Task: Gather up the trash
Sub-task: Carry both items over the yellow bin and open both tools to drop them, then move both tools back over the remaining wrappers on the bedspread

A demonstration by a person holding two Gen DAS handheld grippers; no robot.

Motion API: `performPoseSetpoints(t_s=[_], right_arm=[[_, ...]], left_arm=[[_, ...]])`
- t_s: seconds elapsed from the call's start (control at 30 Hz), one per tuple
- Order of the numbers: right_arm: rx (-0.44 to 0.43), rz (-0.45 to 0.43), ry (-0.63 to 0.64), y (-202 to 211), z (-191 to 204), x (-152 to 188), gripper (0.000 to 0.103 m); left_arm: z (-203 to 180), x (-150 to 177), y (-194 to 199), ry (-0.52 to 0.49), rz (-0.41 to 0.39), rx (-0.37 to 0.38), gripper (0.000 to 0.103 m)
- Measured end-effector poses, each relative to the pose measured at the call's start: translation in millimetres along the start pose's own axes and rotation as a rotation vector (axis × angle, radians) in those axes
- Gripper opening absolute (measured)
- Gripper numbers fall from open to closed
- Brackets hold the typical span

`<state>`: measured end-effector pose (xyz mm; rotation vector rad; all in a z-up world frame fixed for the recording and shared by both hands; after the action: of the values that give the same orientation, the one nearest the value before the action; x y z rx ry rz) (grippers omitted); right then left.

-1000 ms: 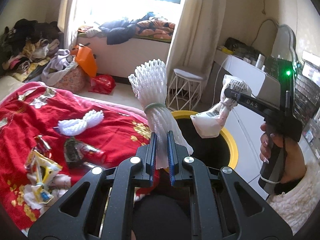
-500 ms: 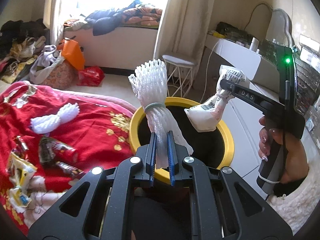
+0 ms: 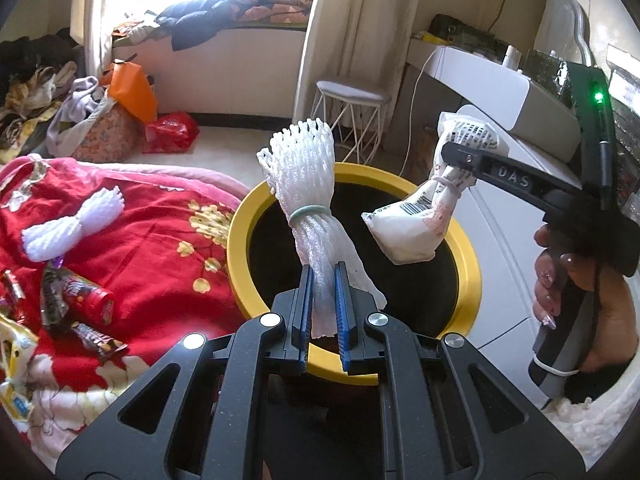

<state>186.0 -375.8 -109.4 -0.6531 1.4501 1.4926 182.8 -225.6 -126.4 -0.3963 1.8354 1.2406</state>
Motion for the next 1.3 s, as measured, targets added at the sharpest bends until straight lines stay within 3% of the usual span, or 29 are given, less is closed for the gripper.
performPoseSetpoints(t_s=[0.17,0.2,0.23,0.3,0.4,0.8,1.3], right_arm=[[-0.036,0.019,-0.018,-4.2,-0.4,3.8,0.051],[-0.048,0.022,-0.024,-3.9,-0.3,4.7,0.055],[-0.053,0.022,-0.029,-3.6,-0.1,4.7,0.06],[-0.06,0.022,-0.034,-3.4,-0.2,5.2,0.068],[-0.06,0.025,-0.023,-3.1,3.8,5.6,0.073],[-0.098,-0.03,0.022,18.5,29.1,-2.5,0.083],[-0.21,-0.081,0.107,49.7,88.5,-11.7,0.083]], left_arm=[[1.3,4.4,-8.9,0.004,0.015,-0.002,0.01],[2.3,5.0,-9.7,0.007,0.018,-0.005,0.019],[5.0,5.8,-10.5,0.015,0.021,-0.012,0.037],[10.6,5.9,-8.9,0.036,0.016,-0.023,0.062],[17.8,3.0,-1.0,0.061,-0.011,-0.038,0.089],[36.3,-12.8,38.7,0.086,-0.123,-0.115,0.092],[70.7,-27.7,91.5,0.104,-0.239,-0.197,0.092]])
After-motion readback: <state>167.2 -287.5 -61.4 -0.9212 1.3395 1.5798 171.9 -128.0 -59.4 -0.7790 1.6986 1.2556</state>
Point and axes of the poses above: each gripper's, at about its wrist camera, not at the fingertips, and y roughly against the way its jaws point, z to its left, x to its underside, the point moved 6 cm from there along -y, roughly the way its jaws point, and after that the axes turned 7 degrees about -z, right-handed, at the moved point
